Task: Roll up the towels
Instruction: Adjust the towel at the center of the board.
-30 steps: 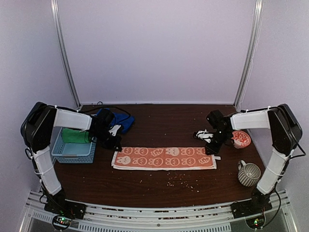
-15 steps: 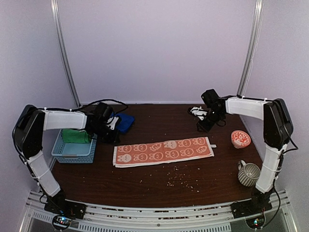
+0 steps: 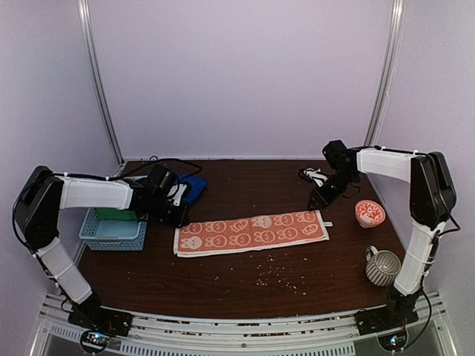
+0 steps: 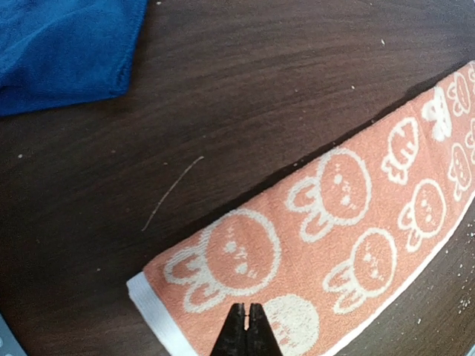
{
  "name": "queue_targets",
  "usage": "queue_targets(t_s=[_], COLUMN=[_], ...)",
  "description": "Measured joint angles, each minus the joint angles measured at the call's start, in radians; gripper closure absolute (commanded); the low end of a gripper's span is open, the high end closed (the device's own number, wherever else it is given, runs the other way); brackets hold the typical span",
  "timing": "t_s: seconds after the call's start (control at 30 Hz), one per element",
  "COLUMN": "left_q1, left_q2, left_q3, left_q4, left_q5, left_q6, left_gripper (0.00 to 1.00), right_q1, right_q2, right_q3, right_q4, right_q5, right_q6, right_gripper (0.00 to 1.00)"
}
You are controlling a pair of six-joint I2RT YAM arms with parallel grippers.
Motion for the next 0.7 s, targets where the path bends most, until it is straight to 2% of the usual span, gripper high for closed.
queue_targets(t_s=[0.1,0.23,0.43,0.7], left_q1=[-0.023,-0.044,-0.068,-0.117], left_q2=[0.021,0.035,0.013,-0.007], left_q3=[-0.003,-0.025,-0.136,-0.179], left_q4=[0.023,0.035,0.062,0.106], left_q5=[0.005,0.003,-0.01,-0.011], left_q6=[-0.003,-0.035,-0.102,-0.154], left_gripper=[1.0,1.0,1.0,1.0], right_q1=[0.006,0.006,0.006,0.006], right_q2=[0.009,0.066,0.164,0.251], right_q3=[-0.048,-0.056,0.026,0.169], right_q4=[-0.004,0.0,-0.005,0.004], right_q5=[0.002,0.033,0.127,0.233], right_q6=[0.018,0.034,0.043,0.009], right_gripper=[0.83,0.84,0.84,0.74])
